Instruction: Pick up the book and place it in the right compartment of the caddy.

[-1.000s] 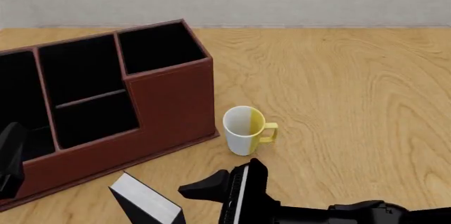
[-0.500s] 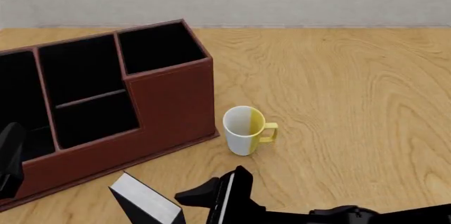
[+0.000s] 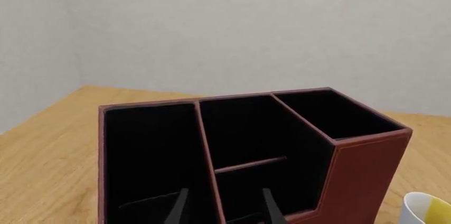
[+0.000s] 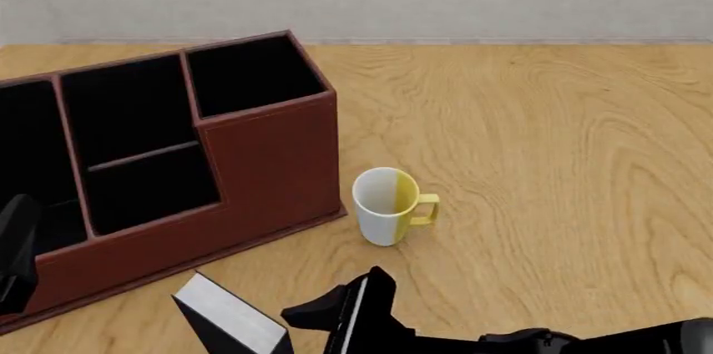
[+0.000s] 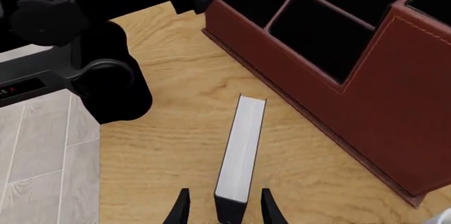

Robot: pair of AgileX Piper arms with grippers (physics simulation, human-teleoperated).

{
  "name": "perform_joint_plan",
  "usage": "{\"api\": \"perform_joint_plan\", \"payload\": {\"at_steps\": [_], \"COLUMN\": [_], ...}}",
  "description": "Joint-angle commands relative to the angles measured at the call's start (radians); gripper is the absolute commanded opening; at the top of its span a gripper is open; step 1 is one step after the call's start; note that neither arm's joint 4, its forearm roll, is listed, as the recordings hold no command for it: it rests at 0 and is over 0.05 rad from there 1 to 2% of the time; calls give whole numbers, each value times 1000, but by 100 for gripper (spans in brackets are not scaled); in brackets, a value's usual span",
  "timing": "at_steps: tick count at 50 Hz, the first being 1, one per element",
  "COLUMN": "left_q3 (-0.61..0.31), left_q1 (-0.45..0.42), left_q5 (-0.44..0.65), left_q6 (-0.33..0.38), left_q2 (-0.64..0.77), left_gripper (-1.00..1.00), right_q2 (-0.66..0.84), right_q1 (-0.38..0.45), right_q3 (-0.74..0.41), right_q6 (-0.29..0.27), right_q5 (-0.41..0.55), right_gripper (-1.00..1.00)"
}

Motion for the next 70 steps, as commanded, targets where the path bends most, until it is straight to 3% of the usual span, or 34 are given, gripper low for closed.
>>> {"api": "perform_joint_plan", "payload": {"at_steps": [1, 2, 3, 27, 37, 52, 57, 70], "left_q3": [0, 0, 0, 0, 0, 0, 0, 0], "left_q1": [1, 1, 1, -4, -9, -9, -11, -20], "left_q5": [1, 1, 2, 4, 0, -4, -3, -5], "left_q6": [2, 2, 3, 5, 3, -2, -3, -8], "left_q2": [0, 0, 0, 0, 0, 0, 0, 0], "left_gripper": [100, 100, 100, 100, 100, 100, 100, 100], "right_q2": [17, 16, 14, -45, -255, -458, -563, -630], "right_q1": [0, 0, -2, -25, -57, -57, -54, -38], "right_q3": [0, 0, 3, 23, 20, -9, -55, -158], "right_q6": [3, 4, -1, -24, -79, -90, -85, -90], "right_q5": [-13, -13, -15, 6, 153, 321, 441, 604], "right_gripper": [100, 100, -100, -100, -100, -100, -100, -100]}}
